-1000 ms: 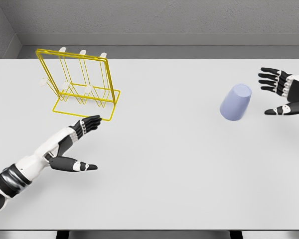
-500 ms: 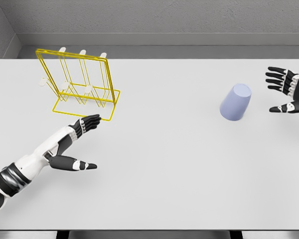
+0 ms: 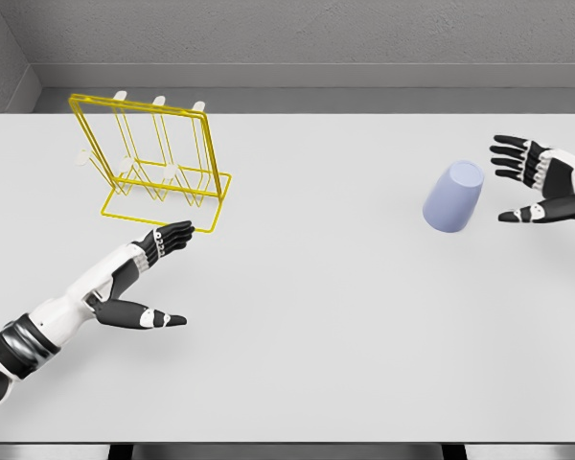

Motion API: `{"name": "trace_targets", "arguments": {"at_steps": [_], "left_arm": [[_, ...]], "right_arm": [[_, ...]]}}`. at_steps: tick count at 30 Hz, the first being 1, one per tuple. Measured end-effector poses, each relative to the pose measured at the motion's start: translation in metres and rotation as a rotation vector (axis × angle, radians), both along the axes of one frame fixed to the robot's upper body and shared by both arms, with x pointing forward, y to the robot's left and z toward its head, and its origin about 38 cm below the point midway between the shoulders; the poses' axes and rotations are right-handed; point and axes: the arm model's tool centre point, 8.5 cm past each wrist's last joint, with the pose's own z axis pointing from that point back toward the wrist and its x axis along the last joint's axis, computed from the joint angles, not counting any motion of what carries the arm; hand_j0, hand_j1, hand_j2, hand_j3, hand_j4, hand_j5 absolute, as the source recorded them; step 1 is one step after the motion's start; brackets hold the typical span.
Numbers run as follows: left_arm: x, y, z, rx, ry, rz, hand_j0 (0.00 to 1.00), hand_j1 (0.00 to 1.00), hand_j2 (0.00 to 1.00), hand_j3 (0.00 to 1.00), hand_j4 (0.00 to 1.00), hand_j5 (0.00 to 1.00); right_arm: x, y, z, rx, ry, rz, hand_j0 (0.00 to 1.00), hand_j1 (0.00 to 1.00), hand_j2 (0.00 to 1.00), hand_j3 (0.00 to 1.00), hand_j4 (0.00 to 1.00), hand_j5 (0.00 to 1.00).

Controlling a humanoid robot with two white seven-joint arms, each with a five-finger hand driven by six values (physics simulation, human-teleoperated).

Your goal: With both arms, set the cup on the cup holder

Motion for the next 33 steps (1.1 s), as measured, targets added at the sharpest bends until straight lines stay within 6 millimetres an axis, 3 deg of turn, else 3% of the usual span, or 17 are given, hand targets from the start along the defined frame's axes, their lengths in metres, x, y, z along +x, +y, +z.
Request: {"name": "trace_targets", "arguments": {"at_steps": [14,33], "left_arm": [[0.002,0.002,0.003,-0.001,-0.01,0.005,1.0,1.0,1.0,1.0,1.0,1.0],[0.003,0.001,0.005,-0.002,-0.019,0.006,1.0,1.0,1.0,1.0,1.0,1.0]], "right_arm": [[0.003,0.01,-0.004,-0.002,-0.006,0.014,1.0,1.0,1.0,1.0,1.0,1.0],[-0.002,0.002,-0.004,0.044,-0.024,-0.025,1.0,1.0,1.0,1.0,1.0,1.0]]}}
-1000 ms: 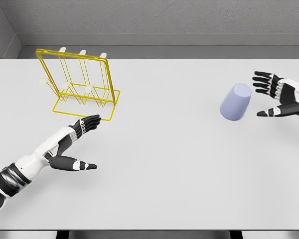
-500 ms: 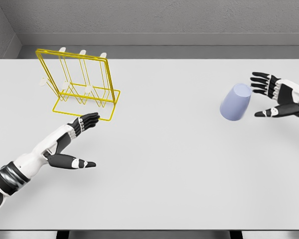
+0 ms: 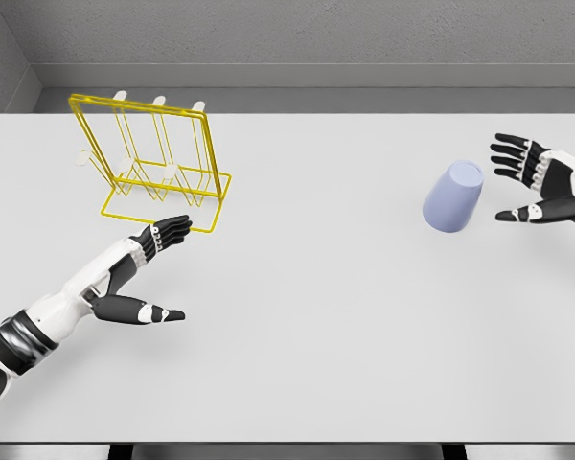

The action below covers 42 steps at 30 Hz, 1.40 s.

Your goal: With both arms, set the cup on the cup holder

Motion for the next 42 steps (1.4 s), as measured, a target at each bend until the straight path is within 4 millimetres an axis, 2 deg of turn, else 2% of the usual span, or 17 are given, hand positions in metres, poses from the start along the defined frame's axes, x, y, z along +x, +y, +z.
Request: {"name": "trace_targets", "arguments": {"at_steps": [7,22,30,42], "left_arm": [[0.002,0.0,0.002,0.001,-0.007,0.0,1.0,1.0,1.0,1.0,1.0,1.0],[0.002,0.004,0.004,0.003,-0.011,0.01,1.0,1.0,1.0,1.0,1.0,1.0],[0.003,0.004,0.005,0.002,-0.015,0.013,1.0,1.0,1.0,1.0,1.0,1.0],[0.005,0.005,0.007,0.003,-0.023,0.014,1.0,1.0,1.0,1.0,1.0,1.0]], "right_arm": [[0.004,0.011,-0.017,0.047,0.017,-0.008,1.0,1.0,1.0,1.0,1.0,1.0],[0.004,-0.011,-0.03,0.031,0.034,-0.095,1.0,1.0,1.0,1.0,1.0,1.0],[0.006,0.005,-0.03,0.045,0.019,-0.062,1.0,1.0,1.0,1.0,1.0,1.0],[0.005,0.005,-0.035,0.035,0.023,-0.068,1.0,1.0,1.0,1.0,1.0,1.0]]}}
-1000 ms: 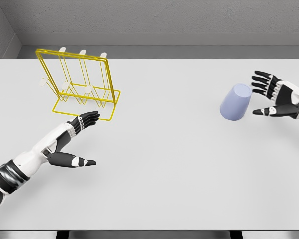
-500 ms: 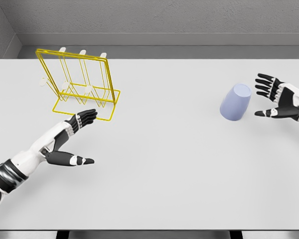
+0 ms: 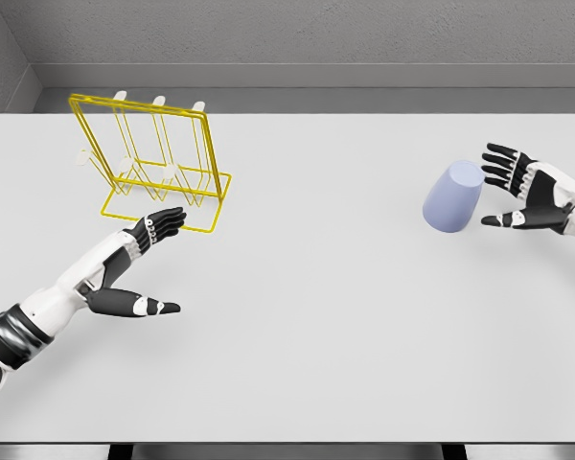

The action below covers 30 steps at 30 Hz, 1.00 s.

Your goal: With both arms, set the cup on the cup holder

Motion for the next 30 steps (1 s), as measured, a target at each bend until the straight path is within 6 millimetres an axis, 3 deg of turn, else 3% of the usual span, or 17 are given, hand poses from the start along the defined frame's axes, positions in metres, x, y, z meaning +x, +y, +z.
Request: {"name": "trace_targets", "arguments": {"at_steps": [30], "left_arm": [[0.001,0.004,0.003,0.001,-0.009,0.012,1.0,1.0,1.0,1.0,1.0,1.0]], "right_arm": [[0.003,0.02,-0.009,0.003,-0.001,0.025,1.0,1.0,1.0,1.0,1.0,1.0]]}}
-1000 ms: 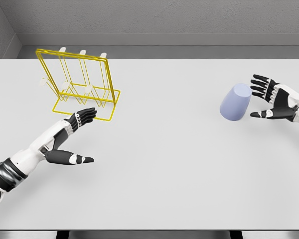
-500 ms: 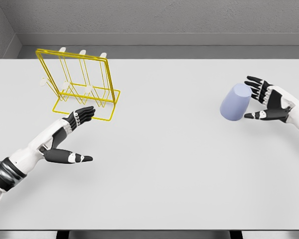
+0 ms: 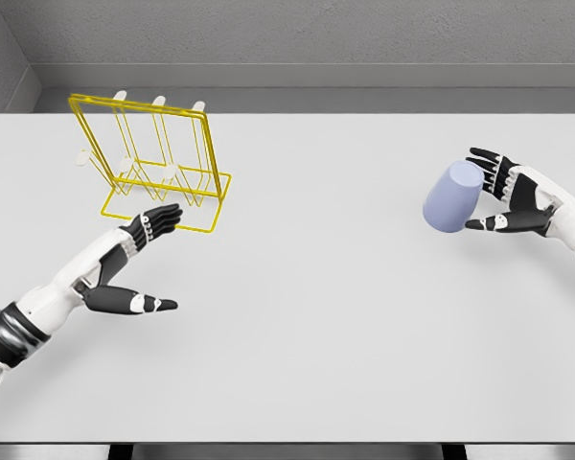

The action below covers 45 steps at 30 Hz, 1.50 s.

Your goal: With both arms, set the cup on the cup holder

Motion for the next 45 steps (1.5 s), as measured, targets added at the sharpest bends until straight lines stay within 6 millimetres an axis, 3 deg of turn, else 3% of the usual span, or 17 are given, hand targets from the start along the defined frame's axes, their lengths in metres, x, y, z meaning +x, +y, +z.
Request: {"name": "trace_targets", "arguments": {"at_steps": [31,33,36,38,40,45], "left_arm": [[0.002,0.001,0.003,0.0,-0.008,0.003,1.0,1.0,1.0,1.0,1.0,1.0],[0.002,0.001,0.003,0.0,-0.009,0.004,1.0,1.0,1.0,1.0,1.0,1.0],[0.002,0.002,0.003,0.0,-0.009,0.004,1.0,1.0,1.0,1.0,1.0,1.0],[0.001,0.001,0.002,0.001,-0.007,0.003,1.0,1.0,1.0,1.0,1.0,1.0],[0.001,0.001,0.002,0.001,-0.007,0.003,1.0,1.0,1.0,1.0,1.0,1.0],[0.002,0.001,0.003,0.0,-0.009,0.003,1.0,1.0,1.0,1.0,1.0,1.0]], "right_arm": [[0.002,0.017,0.002,-0.02,-0.016,0.037,1.0,1.0,1.0,1.0,1.0,1.0],[0.002,0.017,0.002,-0.015,-0.012,0.036,0.93,0.93,0.93,0.93,0.93,0.93],[0.002,0.017,0.003,0.005,0.006,0.029,0.74,0.74,0.74,0.74,0.74,0.74],[0.002,0.017,0.003,0.01,0.012,0.027,0.69,0.69,0.69,0.69,0.69,0.69],[0.002,0.017,0.003,0.013,0.016,0.026,0.63,0.63,0.63,0.63,0.63,0.63],[0.003,0.017,0.003,0.015,0.019,0.025,0.63,0.63,0.63,0.63,0.63,0.63]]}}
